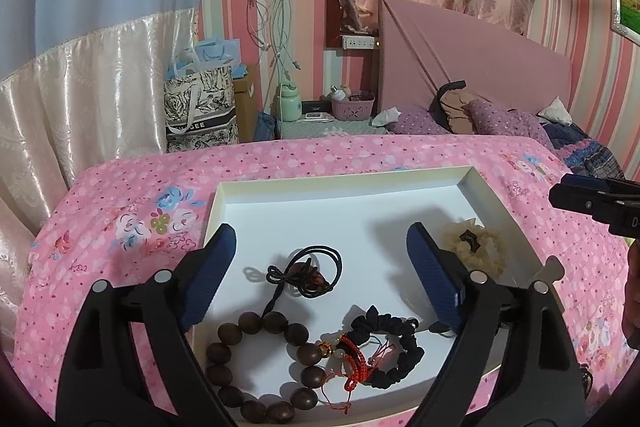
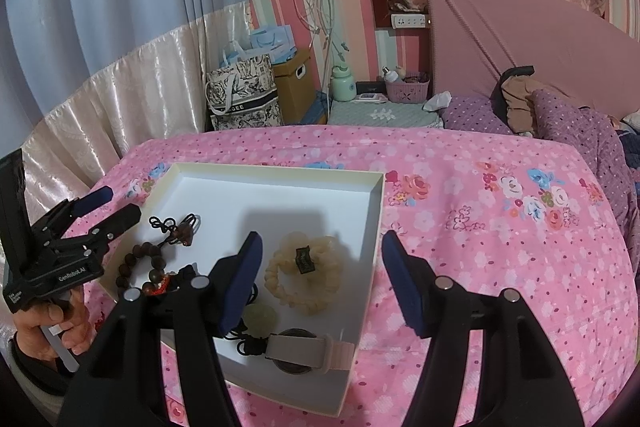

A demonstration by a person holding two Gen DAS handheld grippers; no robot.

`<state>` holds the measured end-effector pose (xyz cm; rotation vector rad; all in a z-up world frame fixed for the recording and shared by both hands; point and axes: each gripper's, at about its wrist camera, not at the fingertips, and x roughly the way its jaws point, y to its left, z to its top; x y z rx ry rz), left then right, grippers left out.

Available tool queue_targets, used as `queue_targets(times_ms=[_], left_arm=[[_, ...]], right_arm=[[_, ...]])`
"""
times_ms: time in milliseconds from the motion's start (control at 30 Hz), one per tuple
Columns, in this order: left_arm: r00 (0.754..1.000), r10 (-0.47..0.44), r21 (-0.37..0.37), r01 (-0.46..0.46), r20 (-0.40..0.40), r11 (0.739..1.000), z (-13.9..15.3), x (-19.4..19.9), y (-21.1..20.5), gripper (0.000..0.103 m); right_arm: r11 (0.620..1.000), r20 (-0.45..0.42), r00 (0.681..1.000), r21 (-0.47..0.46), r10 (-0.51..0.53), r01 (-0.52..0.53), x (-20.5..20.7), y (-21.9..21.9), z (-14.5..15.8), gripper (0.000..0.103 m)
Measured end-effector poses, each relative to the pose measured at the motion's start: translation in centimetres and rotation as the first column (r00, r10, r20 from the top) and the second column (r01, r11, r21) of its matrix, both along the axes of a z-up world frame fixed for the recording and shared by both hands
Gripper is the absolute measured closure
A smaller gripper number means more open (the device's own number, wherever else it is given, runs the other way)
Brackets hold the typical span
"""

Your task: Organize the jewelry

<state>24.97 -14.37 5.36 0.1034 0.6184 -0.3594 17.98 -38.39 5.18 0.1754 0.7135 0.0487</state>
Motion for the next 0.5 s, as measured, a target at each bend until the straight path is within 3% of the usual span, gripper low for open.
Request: queue_targets(times_ms=[267, 333, 367, 500], left_arm=[[1.0, 0.016, 0.021, -0.016, -0.009, 1.0, -0.1, -1.0, 2.4, 0.013], [1.0, 0.022, 0.019, -0.021, -0.017, 1.0, -0.3, -1.3, 3.4, 0.012], [0.999, 0.029, 0.018, -0.029, -0.022, 0.999, -0.5, -1.5, 4.1, 0.012], [0.998, 0.055, 0.008, -0.054, -0.032, 0.998, -0.9, -2.1, 6.3, 0.01]], right_arm=[[1.0, -0.01, 1.0, -0.013, -0.006, 0.006, -0.6, 0.1, -0.1, 0.041], [1.0, -0.017, 1.0, -0.026, -0.006, 0.005, -1.0, 0.4, -0.3, 0.032], [1.0, -0.016, 1.0, -0.029, -0.009, 0.008, -1.3, 0.5, -0.4, 0.022], [0.999, -0.015, 1.0, -0.05, -0.012, 0.011, -3.3, 0.7, -0.8, 0.022]])
